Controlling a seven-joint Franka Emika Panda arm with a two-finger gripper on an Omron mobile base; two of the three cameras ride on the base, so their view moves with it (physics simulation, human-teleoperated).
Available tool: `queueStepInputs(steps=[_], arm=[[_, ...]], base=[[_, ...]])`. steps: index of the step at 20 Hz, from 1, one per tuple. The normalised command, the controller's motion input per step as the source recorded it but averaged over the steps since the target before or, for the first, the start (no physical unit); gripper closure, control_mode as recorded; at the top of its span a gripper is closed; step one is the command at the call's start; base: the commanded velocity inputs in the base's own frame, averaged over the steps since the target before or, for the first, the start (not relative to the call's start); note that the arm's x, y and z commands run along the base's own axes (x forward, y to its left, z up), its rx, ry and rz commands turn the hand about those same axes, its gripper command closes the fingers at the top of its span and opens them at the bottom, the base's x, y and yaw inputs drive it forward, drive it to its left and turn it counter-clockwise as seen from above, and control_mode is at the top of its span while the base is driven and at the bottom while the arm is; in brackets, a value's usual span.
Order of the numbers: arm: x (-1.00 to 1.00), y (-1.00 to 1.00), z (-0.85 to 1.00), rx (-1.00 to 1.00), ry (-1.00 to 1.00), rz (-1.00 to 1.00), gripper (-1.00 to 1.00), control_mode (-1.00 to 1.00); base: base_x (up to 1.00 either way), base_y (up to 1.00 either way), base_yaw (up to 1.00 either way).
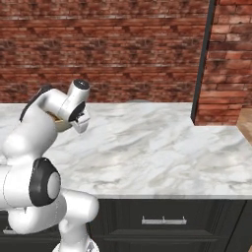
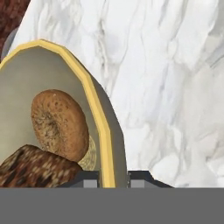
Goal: Pick up the heated bread from the toaster oven and place it in the bowl. Then move the bread bowl to the dining counter.
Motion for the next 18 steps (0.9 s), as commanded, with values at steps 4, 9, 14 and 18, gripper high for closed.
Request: queueStepInputs(steps=[4,9,14,18], arm=[[0.91,0.34,-0.6,-0.05,0.0,0.0,1.0,-1.0],[0.82,0.36,-0.82,-0.09,0.0,0.0,1.0,-1.0],[0.48,0.19,-0.87,-0.07,0.0,0.0,1.0,-1.0],[0.18,0.0,-0.61,0.0,0.0,0.0,-1.0,-1.0]], base=[[0.0,0.0,0.0],[0.0,0.0,0.0],[0.0,0.0,0.0],[0.0,0.0,0.0]])
